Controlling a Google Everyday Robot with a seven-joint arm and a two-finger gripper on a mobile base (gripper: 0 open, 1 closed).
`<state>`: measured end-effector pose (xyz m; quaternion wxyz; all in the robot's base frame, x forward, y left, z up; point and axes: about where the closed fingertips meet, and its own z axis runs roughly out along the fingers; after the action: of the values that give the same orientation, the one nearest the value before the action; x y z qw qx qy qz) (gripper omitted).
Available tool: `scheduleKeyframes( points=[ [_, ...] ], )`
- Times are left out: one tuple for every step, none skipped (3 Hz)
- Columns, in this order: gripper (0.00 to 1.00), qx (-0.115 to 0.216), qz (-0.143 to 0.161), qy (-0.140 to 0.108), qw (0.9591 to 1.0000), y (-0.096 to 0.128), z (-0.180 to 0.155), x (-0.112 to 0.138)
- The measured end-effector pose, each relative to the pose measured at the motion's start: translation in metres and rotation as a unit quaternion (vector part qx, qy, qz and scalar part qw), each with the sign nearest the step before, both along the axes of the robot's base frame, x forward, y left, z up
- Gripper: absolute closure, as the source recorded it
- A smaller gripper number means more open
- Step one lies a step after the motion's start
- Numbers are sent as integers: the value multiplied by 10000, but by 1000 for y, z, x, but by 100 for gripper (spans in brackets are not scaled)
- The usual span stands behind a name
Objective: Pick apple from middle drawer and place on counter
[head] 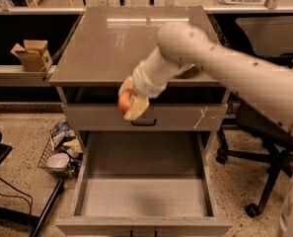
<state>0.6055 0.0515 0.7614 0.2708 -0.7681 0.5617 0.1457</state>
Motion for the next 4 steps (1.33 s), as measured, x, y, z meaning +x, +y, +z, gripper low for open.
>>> scheduleKeyframes(
  points=[
    [100,-257,142,-422,9987,4,92,15],
    [100,-77,-61,-546,9985,22,147,58],
    [100,285,-396,-469,9977,37,156,101],
    [100,365,-971,-534,9932,63,135,167]
  ],
)
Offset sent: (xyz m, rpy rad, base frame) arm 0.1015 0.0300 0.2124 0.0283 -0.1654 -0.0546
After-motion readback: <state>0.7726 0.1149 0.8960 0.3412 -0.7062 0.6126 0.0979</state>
